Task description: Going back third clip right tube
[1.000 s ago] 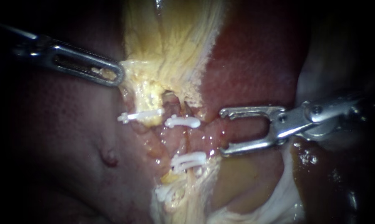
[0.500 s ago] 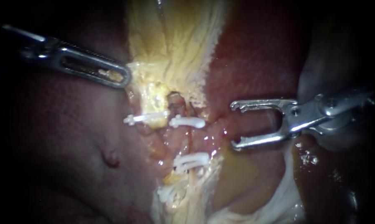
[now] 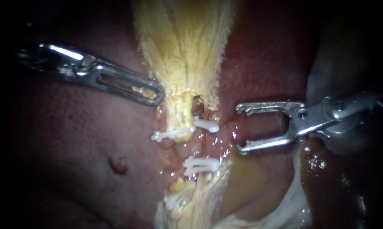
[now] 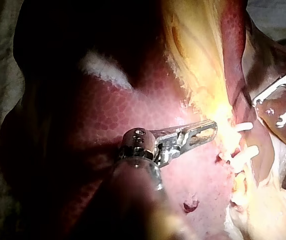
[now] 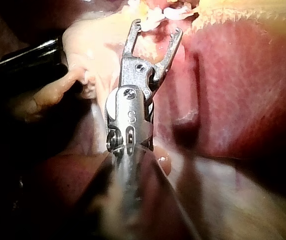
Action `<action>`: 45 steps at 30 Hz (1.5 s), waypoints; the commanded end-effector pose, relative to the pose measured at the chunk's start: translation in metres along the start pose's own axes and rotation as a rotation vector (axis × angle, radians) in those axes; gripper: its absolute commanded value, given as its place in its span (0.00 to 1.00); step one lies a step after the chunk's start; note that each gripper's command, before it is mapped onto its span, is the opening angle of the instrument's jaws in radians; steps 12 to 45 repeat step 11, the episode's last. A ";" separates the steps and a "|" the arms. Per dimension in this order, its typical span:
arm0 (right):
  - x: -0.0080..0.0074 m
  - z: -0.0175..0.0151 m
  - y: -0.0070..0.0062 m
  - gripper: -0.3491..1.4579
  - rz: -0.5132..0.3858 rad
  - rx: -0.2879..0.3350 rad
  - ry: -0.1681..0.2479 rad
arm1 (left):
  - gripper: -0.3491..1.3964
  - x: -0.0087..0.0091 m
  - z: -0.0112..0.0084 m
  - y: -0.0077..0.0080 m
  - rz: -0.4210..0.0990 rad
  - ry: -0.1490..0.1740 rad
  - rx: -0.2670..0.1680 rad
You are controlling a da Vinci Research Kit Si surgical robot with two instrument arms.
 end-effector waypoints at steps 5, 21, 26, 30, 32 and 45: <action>0.0000 0.0000 0.0000 0.47 0.000 0.000 0.000 | 0.00 0.0000 0.0001 0.0001 0.000 0.000 -0.002; 0.0000 0.0000 0.0000 0.47 0.000 0.000 0.000 | 0.00 0.0000 0.0001 0.0001 0.000 0.000 -0.001; 0.0000 0.0000 0.0000 0.47 0.000 0.000 0.000 | 0.00 0.0000 0.0001 0.0001 0.000 0.000 -0.001; 0.0000 0.0000 0.0000 0.47 0.000 0.000 0.000 | 0.00 0.0000 0.0001 0.0001 0.000 0.000 -0.001; 0.0000 0.0000 0.0000 0.47 0.000 0.000 0.000 | 0.00 0.0000 0.0001 0.0001 0.000 0.000 -0.001; 0.0000 0.0000 0.0000 0.47 0.000 0.000 0.000 | 0.00 0.0000 0.0001 0.0001 0.000 0.000 -0.001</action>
